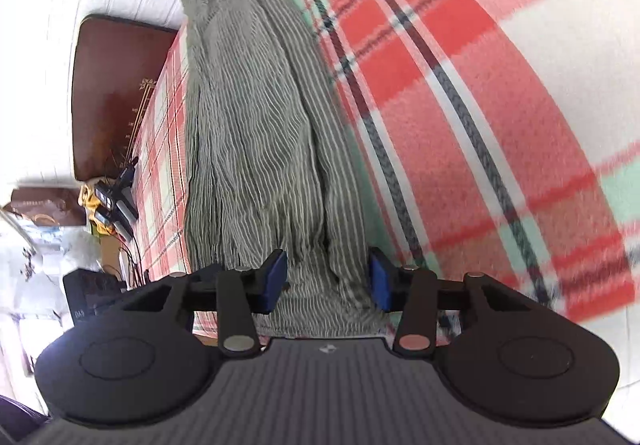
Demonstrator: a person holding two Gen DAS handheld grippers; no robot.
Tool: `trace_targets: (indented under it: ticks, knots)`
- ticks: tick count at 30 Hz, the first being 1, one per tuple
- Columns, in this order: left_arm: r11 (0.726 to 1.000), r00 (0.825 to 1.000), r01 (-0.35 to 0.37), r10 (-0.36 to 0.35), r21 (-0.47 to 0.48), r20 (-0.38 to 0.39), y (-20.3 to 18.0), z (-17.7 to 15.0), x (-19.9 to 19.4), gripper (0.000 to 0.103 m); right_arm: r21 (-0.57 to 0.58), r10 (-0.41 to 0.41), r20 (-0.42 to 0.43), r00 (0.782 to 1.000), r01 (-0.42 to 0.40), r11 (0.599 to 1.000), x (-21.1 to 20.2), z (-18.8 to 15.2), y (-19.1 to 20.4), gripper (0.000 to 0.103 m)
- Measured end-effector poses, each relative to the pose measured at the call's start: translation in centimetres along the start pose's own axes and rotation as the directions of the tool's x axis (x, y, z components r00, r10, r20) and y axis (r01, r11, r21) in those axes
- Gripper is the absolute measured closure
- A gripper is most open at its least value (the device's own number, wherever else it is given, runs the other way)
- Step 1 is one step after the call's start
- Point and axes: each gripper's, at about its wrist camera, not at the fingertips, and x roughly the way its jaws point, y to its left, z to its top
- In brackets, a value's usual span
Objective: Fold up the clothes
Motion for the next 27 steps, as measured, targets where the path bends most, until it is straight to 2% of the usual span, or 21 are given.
trace_targets:
  ticks: [2, 3, 4, 6, 12, 15, 16, 18, 19, 21, 23, 24, 26, 27]
  knots:
    - [1.000, 1.000, 0.017, -0.017, -0.012, 0.004, 0.2, -0.3, -0.1, 0.067, 0.017, -0.008, 0.017, 1.000, 0.008, 1.000, 0.4, 0.0, 0.1, 0.060]
    - [1.000, 1.000, 0.006, -0.006, -0.006, 0.002, 0.1, -0.3, 0.0, 0.070, 0.022, -0.015, 0.022, 1.000, 0.015, 1.000, 0.6, 0.1, 0.2, 0.066]
    - [1.000, 1.000, -0.006, 0.006, 0.001, 0.002, -0.1, -0.3, 0.2, 0.086, 0.015, -0.030, 0.023, 0.999, 0.029, 0.999, 0.6, 0.1, 0.3, 0.075]
    - [1.000, 1.000, -0.025, 0.025, 0.016, 0.015, -0.5, -0.5, 0.1, 0.091, -0.011, -0.062, 0.020, 0.998, 0.062, 0.998, 0.6, 0.0, 0.5, 0.089]
    - [0.999, 0.998, -0.011, 0.009, 0.043, 0.058, -1.2, -0.8, -1.4, 0.096, 0.013, -0.001, 0.037, 0.999, 0.000, 1.000, -0.6, -0.3, -0.1, 0.093]
    - [0.998, 0.998, -0.045, 0.043, 0.037, 0.053, -1.1, -0.7, -1.0, 0.094, 0.017, -0.034, 0.046, 0.998, 0.033, 0.999, -0.4, -0.1, -0.7, 0.093]
    - [0.998, 0.997, -0.057, 0.056, 0.032, 0.047, -1.0, -0.7, -0.5, 0.090, 0.018, -0.036, 0.044, 0.998, 0.035, 0.999, -0.2, -0.1, -0.8, 0.092]
    - [0.997, 0.996, -0.078, 0.077, 0.020, 0.037, -0.9, -0.8, 0.1, 0.060, 0.022, -0.023, 0.038, 0.999, 0.023, 1.000, 0.0, 0.2, -0.8, 0.085]
    - [0.997, 0.996, -0.077, 0.076, 0.020, 0.036, -1.0, -0.9, 0.2, 0.051, 0.013, -0.024, 0.036, 0.999, 0.024, 1.000, -0.1, 0.2, -0.7, 0.080]
    - [0.997, 0.996, -0.078, 0.078, 0.018, 0.038, -1.3, -1.1, 0.4, 0.042, -0.004, -0.018, 0.025, 1.000, 0.018, 1.000, -0.1, 0.2, -0.4, 0.074]
    - [0.996, 0.996, -0.084, 0.083, 0.015, 0.044, -1.7, -1.3, 0.6, 0.040, -0.002, -0.010, 0.017, 1.000, 0.010, 1.000, 0.0, 0.3, -0.8, 0.074]
    - [0.996, 0.995, -0.093, 0.092, 0.012, 0.048, -1.9, -1.3, 0.7, 0.041, 0.003, -0.004, 0.012, 1.000, 0.004, 1.000, 0.1, 0.4, -0.9, 0.074]
    - [0.994, 0.992, -0.111, 0.110, 0.003, 0.056, -1.9, -1.3, 0.7, 0.049, 0.010, 0.007, 0.002, 1.000, -0.007, 1.000, 0.4, 0.6, -1.2, 0.079]
    - [0.993, 0.991, -0.119, 0.119, -0.003, 0.059, -1.8, -1.4, 0.5, 0.083, 0.010, 0.007, -0.005, 1.000, -0.007, 1.000, 0.6, 0.8, -1.2, 0.086]
